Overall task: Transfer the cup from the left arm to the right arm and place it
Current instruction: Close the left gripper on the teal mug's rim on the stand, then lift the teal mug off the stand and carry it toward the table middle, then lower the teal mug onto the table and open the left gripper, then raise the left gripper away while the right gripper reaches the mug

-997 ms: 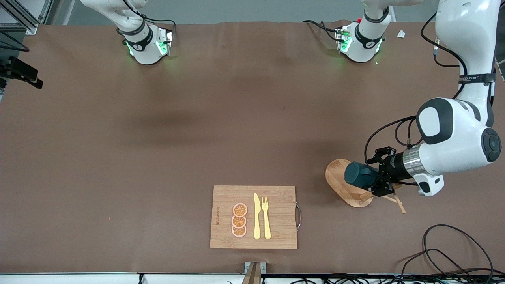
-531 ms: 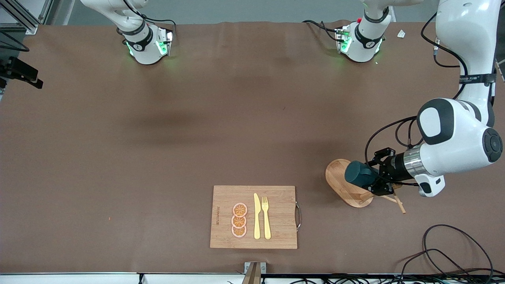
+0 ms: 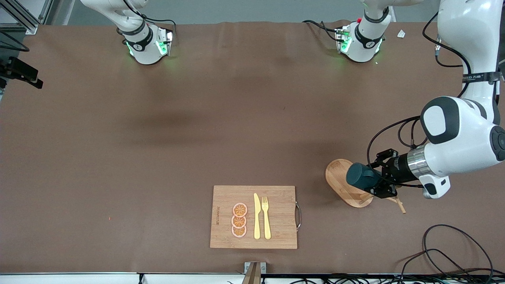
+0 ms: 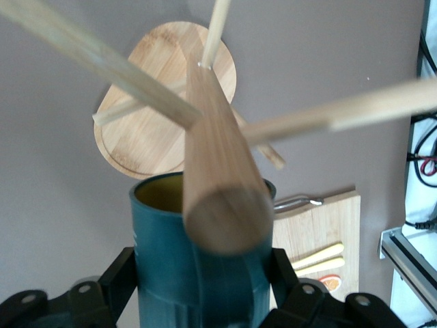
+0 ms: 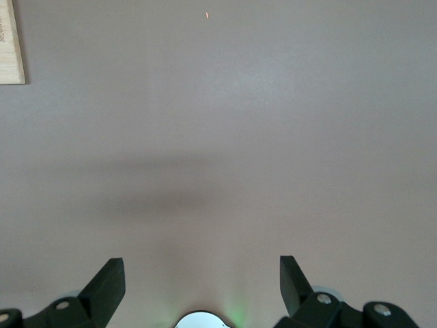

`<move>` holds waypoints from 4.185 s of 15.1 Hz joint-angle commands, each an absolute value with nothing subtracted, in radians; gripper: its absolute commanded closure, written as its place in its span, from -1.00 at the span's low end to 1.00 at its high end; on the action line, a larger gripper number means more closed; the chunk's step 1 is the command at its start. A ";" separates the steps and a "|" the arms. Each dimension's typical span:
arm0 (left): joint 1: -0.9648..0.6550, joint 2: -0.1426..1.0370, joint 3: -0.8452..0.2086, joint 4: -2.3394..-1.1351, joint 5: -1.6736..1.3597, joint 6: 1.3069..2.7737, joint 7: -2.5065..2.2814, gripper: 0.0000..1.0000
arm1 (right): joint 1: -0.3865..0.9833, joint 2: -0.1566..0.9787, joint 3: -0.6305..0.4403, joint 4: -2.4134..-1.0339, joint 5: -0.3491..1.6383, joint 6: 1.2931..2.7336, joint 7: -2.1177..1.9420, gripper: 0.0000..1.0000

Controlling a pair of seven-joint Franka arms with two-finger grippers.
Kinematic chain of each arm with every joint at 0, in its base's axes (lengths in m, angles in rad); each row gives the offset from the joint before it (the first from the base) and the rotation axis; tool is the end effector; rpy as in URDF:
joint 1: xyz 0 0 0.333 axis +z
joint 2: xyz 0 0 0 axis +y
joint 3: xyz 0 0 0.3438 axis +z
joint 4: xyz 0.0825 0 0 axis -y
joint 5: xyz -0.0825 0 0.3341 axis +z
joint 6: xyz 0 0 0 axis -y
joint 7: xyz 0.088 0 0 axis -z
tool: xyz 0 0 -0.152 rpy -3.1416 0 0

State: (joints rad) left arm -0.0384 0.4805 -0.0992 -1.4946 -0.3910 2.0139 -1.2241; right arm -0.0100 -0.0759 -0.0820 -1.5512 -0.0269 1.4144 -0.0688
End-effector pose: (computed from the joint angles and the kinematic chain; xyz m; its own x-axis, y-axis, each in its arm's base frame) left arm 0.6586 -0.1187 0.4056 0.3079 0.8773 -0.3681 0.9512 -0.2765 0.1368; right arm 0.4571 -0.0484 0.6389 0.9977 -0.0266 -0.0624 -0.0256 -0.9995 0.0163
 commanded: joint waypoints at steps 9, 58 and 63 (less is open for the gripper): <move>-0.306 0.506 -0.120 -1.414 -0.383 1.993 -1.449 -0.36 | -0.018 -0.092 -0.072 -1.565 -0.040 1.411 -0.067 -1.00; -1.088 0.838 -0.324 -1.611 1.360 1.892 -2.456 -0.99 | -0.078 0.127 -0.078 -1.543 -0.031 1.649 -0.071 -1.00; -1.078 0.646 -0.333 -1.611 0.987 1.858 -2.266 -0.99 | -0.077 0.147 -0.078 -1.545 -0.041 1.647 -0.071 -1.00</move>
State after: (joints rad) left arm -1.0948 0.7562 -0.3313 -1.5711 1.1206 1.8782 -2.3590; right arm -0.0627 0.1495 -0.0909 -1.5427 -0.0270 1.6440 -0.0665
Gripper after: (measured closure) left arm 0.000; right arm 0.000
